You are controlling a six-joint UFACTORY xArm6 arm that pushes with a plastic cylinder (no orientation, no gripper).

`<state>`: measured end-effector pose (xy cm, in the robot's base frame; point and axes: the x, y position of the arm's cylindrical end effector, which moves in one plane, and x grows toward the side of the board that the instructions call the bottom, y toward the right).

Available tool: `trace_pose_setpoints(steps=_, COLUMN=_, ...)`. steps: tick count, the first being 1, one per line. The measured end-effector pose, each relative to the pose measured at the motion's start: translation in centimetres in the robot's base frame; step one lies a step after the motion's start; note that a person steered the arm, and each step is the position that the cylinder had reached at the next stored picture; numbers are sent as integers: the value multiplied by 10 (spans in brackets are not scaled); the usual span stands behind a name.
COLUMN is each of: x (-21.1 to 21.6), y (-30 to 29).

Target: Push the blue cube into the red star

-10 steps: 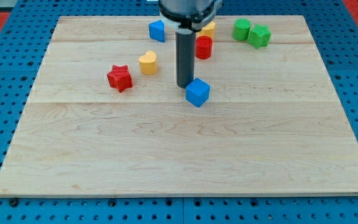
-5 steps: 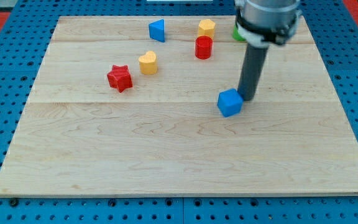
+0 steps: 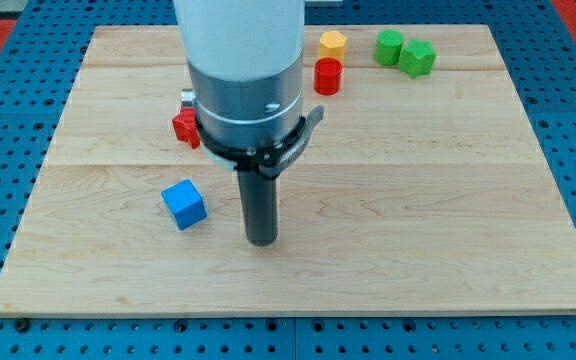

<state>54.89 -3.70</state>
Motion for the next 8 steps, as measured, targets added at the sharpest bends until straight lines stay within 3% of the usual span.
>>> trace_pose_setpoints(steps=2, x=22, y=-79)
trace_pose_setpoints(steps=4, x=-7, y=-100)
trace_pose_setpoints(steps=5, x=-34, y=-87)
trace_pose_setpoints(steps=6, x=-31, y=-37)
trace_pose_setpoints(steps=7, x=-36, y=-26)
trace_pose_setpoints(steps=8, x=-67, y=-47)
